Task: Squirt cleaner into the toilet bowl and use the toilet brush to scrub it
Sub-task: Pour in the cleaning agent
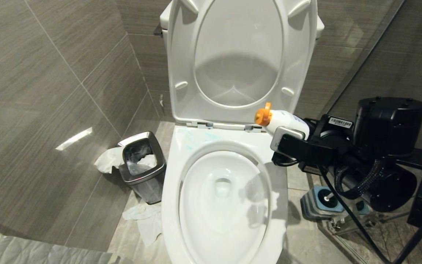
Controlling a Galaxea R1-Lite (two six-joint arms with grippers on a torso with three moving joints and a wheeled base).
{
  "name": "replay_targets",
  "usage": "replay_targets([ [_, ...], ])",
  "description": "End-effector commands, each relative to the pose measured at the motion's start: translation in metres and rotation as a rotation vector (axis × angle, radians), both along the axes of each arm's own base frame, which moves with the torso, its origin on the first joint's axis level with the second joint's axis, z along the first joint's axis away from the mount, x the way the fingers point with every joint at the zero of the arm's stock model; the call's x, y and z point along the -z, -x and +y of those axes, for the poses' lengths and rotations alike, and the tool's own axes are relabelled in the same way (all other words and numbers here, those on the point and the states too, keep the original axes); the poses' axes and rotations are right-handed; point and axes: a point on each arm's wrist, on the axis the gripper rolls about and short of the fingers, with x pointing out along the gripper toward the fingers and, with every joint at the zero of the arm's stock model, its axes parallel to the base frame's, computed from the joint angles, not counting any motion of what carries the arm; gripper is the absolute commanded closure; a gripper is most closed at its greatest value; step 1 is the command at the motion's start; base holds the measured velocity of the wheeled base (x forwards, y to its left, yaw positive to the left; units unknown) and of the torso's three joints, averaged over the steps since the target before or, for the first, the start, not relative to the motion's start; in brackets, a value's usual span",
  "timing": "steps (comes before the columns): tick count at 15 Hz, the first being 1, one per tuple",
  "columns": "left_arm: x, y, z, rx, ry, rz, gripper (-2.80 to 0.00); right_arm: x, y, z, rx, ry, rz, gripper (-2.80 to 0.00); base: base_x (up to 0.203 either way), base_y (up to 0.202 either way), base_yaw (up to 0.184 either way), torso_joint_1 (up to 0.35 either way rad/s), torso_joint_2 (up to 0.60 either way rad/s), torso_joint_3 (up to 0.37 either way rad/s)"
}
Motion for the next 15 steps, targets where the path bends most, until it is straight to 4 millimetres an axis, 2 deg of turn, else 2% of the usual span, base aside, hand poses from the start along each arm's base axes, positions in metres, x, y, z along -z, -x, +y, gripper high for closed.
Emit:
replay_targets([
  [1, 0.000, 0.000, 0.000, 0.001, 0.000, 0.002, 0.00, 0.004, 0.000, 0.002, 0.008, 0.059, 0.016, 0.00, 0.000, 0.000, 0.000, 0.000, 0.00, 0.000],
  [11, 0.000, 0.000, 0.000, 0.001, 0.000, 0.002, 0.00, 0.012, 0.001, 0.012, 0.049, 0.353, 0.040, 0.00, 0.000, 0.000, 0.000, 0.000, 0.00, 0.000],
  [15, 0.000, 0.000, 0.000, -0.001, 0.000, 0.002, 0.00, 0.009, 0.000, 0.028, 0.034, 0.377, 0.023, 0.00, 0.000, 0.000, 0.000, 0.000, 0.00, 0.000],
])
